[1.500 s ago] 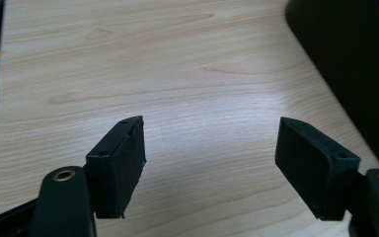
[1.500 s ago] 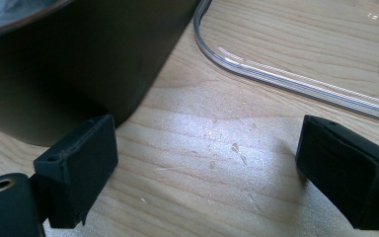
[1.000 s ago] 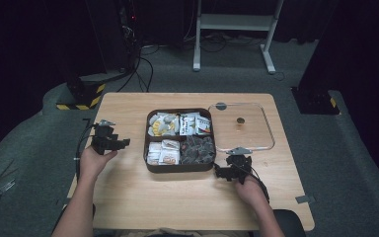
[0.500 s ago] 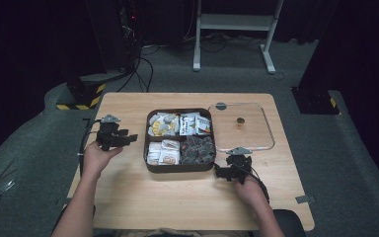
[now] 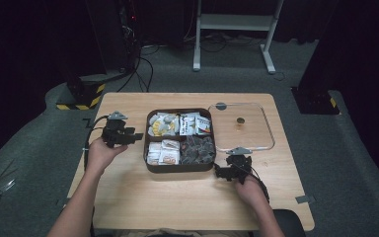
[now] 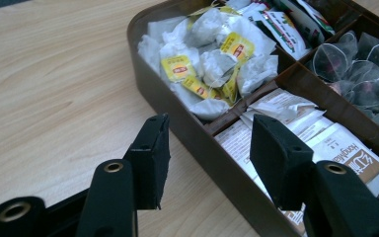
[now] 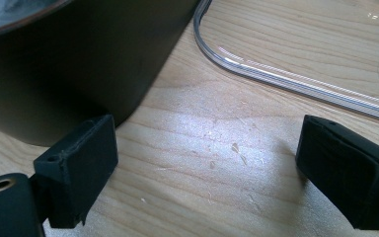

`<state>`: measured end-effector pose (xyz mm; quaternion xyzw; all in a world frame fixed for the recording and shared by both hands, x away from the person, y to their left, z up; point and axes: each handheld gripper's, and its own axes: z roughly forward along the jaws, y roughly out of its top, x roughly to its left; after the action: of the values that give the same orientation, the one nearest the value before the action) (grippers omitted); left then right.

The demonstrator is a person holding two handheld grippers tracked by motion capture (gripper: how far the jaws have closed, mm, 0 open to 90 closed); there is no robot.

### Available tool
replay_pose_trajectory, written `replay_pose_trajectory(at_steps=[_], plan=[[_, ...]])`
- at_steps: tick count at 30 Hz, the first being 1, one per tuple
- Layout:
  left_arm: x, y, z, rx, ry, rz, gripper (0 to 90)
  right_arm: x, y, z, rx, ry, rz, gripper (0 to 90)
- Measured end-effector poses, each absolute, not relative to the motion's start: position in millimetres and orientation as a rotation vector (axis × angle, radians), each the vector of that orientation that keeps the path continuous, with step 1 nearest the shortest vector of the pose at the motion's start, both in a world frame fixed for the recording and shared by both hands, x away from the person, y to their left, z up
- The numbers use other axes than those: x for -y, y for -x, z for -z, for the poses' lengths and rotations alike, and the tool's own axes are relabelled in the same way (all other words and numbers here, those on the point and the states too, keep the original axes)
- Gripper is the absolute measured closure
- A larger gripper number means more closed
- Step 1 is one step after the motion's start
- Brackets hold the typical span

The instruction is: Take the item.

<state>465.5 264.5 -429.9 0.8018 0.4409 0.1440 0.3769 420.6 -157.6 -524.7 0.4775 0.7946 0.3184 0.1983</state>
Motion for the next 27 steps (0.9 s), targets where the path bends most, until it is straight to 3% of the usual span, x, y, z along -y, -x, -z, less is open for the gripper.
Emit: replay_pose_trajectory(at_steps=[27], plan=[[-210,-480,440,-0.965,-2.098,-0.235,60.4,157,-420,525,-2.222,-1.338,-0.891,8.8]])
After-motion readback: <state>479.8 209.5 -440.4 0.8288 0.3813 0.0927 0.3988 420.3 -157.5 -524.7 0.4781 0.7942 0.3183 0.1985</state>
